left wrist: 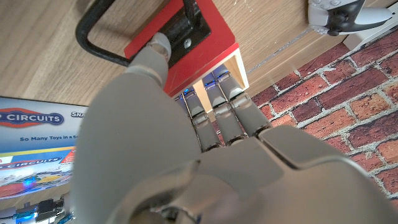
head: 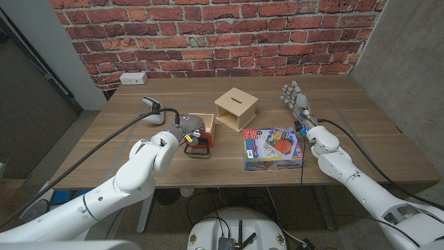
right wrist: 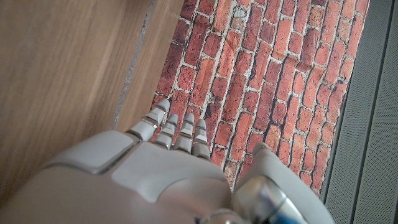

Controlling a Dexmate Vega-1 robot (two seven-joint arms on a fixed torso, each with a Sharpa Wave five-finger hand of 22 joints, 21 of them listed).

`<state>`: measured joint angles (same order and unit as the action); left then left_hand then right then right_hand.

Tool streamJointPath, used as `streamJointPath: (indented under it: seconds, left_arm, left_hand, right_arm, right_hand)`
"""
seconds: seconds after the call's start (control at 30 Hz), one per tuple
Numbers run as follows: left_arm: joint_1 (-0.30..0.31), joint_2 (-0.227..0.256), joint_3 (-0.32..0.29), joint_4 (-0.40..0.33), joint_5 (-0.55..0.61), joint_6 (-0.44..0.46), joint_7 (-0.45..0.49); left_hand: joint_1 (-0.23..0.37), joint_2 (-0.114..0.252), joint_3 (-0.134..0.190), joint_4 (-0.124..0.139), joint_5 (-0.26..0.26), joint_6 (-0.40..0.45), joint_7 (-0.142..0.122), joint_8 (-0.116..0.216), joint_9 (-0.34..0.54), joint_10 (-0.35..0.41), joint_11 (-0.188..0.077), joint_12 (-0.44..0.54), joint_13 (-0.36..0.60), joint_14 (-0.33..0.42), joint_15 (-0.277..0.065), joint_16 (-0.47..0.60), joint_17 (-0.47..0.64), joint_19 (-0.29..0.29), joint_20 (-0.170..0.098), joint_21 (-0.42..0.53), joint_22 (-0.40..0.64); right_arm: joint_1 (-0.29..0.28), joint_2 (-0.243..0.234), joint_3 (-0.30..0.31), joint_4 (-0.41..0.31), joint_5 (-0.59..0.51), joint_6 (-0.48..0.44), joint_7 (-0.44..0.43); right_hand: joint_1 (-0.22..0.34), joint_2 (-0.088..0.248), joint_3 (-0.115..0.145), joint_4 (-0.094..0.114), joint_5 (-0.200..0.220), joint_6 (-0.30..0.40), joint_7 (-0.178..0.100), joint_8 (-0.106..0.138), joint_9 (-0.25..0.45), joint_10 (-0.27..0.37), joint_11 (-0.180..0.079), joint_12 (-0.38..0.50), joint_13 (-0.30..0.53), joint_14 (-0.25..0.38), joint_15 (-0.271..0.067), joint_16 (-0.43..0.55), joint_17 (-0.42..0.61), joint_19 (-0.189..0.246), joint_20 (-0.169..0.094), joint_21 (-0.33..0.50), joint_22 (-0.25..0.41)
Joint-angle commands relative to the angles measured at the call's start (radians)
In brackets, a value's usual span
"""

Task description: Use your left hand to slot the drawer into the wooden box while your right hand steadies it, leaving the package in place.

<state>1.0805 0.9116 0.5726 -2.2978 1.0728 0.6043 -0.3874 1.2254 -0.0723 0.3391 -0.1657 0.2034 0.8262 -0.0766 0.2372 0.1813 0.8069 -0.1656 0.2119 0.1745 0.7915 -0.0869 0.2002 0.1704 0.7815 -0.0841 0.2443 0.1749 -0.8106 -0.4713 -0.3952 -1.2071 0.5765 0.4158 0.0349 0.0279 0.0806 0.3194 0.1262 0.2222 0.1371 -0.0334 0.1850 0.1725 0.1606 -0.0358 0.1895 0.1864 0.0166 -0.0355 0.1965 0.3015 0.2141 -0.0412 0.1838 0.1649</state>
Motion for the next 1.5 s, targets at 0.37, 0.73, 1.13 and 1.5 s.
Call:
streamJointPath:
  seconds: [0.37,0.73,1.13,1.5]
  left_arm:
    - [0.000,-0.015,-0.020,0.012,-0.057,0.032,0.025]
    - [-0.010,-0.004,-0.017,0.014,-0.087,0.035,0.033]
    - [-0.023,0.004,-0.004,0.006,-0.084,0.055,0.018]
    - [-0.029,0.029,-0.032,-0.017,-0.137,0.034,0.021]
  left_hand:
    - [0.014,0.058,0.014,0.006,0.006,0.095,-0.007,0.002,0.002,0.096,-0.012,0.001,0.005,0.105,-0.146,-0.006,0.000,0.078,-0.120,0.021,0.004]
    - [0.013,0.102,0.036,0.003,0.002,0.196,0.000,0.008,0.008,0.200,-0.022,0.005,0.007,0.181,-0.148,-0.017,-0.004,0.128,-0.119,0.033,0.005]
    - [0.017,0.130,0.033,-0.002,-0.004,0.263,-0.006,0.010,0.012,0.280,-0.021,0.007,0.013,0.273,-0.156,-0.001,0.004,0.170,-0.119,0.048,0.009]
    - [0.019,0.132,0.026,-0.004,-0.006,0.268,-0.005,0.006,0.014,0.297,-0.031,0.006,0.015,0.290,-0.156,-0.001,0.005,0.180,-0.121,0.054,0.011]
  right_arm:
    - [0.026,0.016,-0.007,0.034,-0.004,0.010,0.010]
    - [0.028,0.018,-0.008,0.039,-0.003,0.009,0.009]
    - [0.043,0.025,-0.010,0.061,0.000,0.017,0.024]
    - [0.054,0.030,-0.011,0.081,0.003,0.022,0.036]
  right_hand:
    - [0.000,0.033,0.010,0.001,0.005,0.013,-0.001,0.006,0.003,0.001,-0.001,0.002,0.001,0.006,-0.034,0.006,-0.003,0.006,-0.006,0.004,0.002]
    - [0.000,0.033,0.011,0.001,0.005,0.015,0.000,0.006,0.003,0.001,-0.002,0.002,0.001,0.007,-0.035,0.006,-0.005,0.006,-0.007,0.004,0.002]
    - [0.000,0.033,0.012,0.002,0.005,0.017,-0.001,0.006,0.003,0.001,-0.001,0.002,0.001,0.006,-0.035,0.007,-0.007,0.006,-0.007,0.004,0.002]
    - [-0.001,0.033,0.013,0.003,0.005,0.018,-0.001,0.005,0.003,0.001,-0.001,0.003,0.001,0.006,-0.035,0.007,-0.010,0.007,-0.008,0.004,0.002]
